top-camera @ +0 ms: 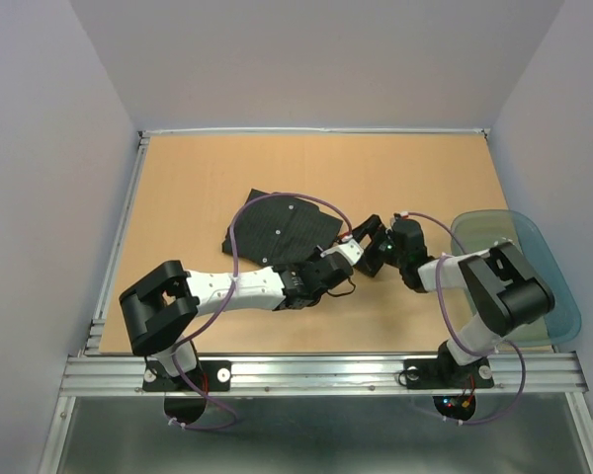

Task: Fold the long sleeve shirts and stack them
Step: Fold the shirt

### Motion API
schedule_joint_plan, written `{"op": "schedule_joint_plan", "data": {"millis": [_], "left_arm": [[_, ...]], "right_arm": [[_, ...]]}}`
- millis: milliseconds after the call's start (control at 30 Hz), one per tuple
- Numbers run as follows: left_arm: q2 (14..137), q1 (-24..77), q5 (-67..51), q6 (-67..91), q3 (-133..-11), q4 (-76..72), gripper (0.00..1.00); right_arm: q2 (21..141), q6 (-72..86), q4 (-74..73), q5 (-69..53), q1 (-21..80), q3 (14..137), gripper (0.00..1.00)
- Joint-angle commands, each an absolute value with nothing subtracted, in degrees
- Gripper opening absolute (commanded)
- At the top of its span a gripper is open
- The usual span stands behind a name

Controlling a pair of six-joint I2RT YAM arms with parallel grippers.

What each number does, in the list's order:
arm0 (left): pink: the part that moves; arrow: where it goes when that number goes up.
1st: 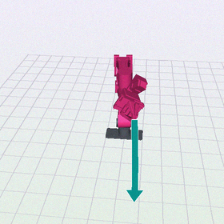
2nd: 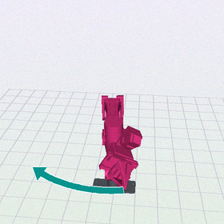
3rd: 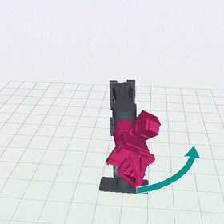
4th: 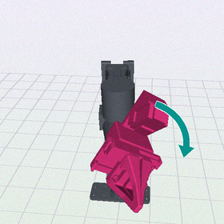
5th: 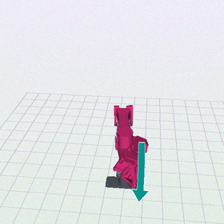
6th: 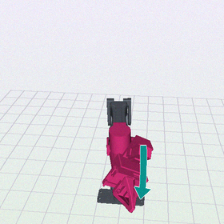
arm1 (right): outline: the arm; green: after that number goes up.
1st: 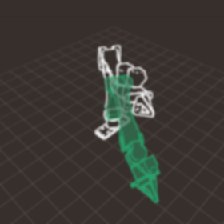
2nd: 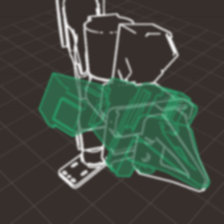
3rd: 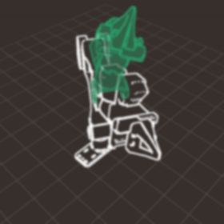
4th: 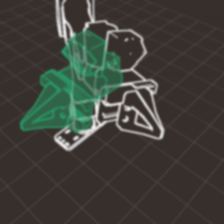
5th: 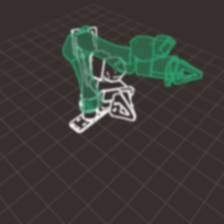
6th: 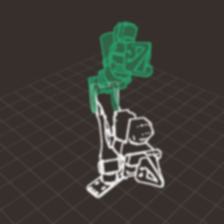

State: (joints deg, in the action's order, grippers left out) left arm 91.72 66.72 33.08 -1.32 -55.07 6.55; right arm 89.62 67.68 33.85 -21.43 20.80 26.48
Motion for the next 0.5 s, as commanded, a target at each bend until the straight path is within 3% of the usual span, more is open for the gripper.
{"op": "schedule_joint_plan", "data": {"millis": [0, 467], "left_arm": [[88.9, 66.8, 33.0, -0.2, -55.0, 7.0, 0.00], [85.0, 66.9, 29.6, 4.0, -56.1, 6.5, 0.00]], "right_arm": [[95.5, 74.5, 42.8, -20.3, 24.7, 31.8, 1.00], [110.5, 85.0, 47.4, -15.4, 31.5, 38.8, 0.94]]}}
